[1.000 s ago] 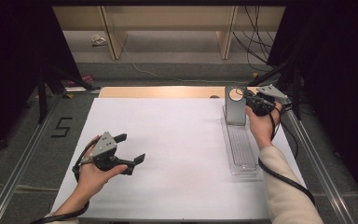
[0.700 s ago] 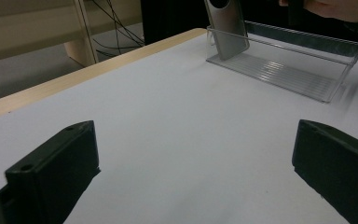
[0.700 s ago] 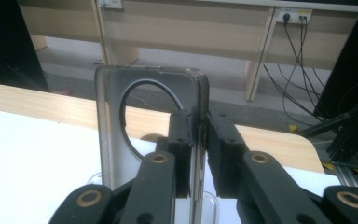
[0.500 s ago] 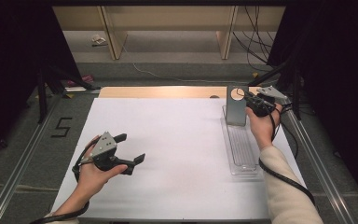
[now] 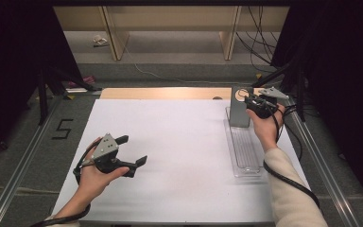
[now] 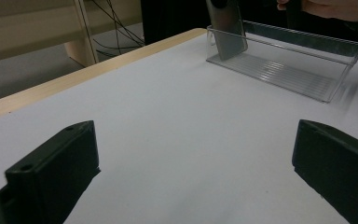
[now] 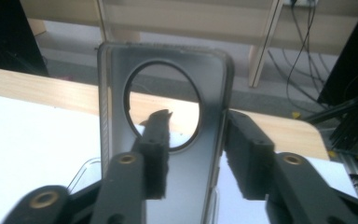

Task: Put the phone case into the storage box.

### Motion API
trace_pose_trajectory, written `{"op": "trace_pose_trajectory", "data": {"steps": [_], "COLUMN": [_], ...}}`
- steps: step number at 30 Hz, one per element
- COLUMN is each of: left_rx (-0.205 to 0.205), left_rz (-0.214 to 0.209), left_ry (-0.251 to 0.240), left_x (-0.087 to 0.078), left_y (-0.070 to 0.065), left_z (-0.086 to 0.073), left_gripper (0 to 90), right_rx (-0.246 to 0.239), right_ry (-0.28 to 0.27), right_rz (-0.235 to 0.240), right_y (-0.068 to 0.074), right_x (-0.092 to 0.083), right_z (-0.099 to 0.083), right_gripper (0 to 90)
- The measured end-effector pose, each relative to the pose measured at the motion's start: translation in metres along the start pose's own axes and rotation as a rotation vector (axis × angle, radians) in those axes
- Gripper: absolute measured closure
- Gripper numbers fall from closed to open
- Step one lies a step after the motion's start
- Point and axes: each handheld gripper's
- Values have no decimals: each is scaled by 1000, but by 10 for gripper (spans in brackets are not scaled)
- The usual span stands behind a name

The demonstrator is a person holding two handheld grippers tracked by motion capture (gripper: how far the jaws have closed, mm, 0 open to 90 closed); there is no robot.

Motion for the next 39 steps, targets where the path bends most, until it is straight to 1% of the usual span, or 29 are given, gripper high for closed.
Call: {"op": "trace_pose_trajectory", "data": {"steps": [2, 4, 6, 8, 10, 13, 22, 27, 29, 30, 33, 34, 35, 36, 39], "left_rx": [-2, -2, -1, 0, 0, 0, -1, -2, -2, -1, -2, -3, -3, -3, -3], "left_rz": [0, -1, 0, -1, 0, 0, 0, 1, 0, 0, -1, 0, 0, 0, 1], "left_ry": [0, 0, 0, -1, -3, -2, -3, -4, -4, -4, -3, -2, -2, -2, -4], "left_x": [0, 0, 0, 0, 0, 0, 0, 0, 0, 0, 0, 0, 0, 0, 0], "left_y": [0, 0, 0, 0, 0, 0, 0, 0, 0, 0, 0, 0, 0, 0, 0], "left_z": [0, 0, 0, 0, 0, 0, 0, 0, 1, 0, 0, 0, 0, 0, 1], "left_gripper": [0, 0, 0, 0, 0, 0, 0, 0, 0, 0, 0, 0, 0, 0, 0], "right_rx": [12, 10, 16, 5, -5, -7, 6, 16, 15, 19, 29, 37, 41, 42, 40], "right_ry": [9, 7, 3, 10, 9, 3, -10, -11, -13, -14, -4, 6, 14, 19, 23], "right_rz": [9, 0, 4, 12, 6, 8, 8, 11, 15, 15, 24, 27, 37, 39, 38], "right_y": [0, 0, 0, 0, 0, 1, 4, 6, 6, 6, 6, 6, 5, 5, 7], "right_x": [1, 2, 2, 2, 1, -1, -10, -17, -20, -21, -26, -27, -27, -27, -27], "right_z": [-1, 0, 0, 1, 2, 5, 13, 17, 17, 18, 18, 18, 18, 17, 16], "right_gripper": [572, 532, 497, 476, 449, 418, 368, 376, 400, 454, 664, 698, 729, 741, 745]}}
Point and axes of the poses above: each handheld gripper's, and its own axes: x roughly forward along the jaws, z roughly out of its top, y roughly to its left, and after that the axes turned 15 degrees about z, right-handed
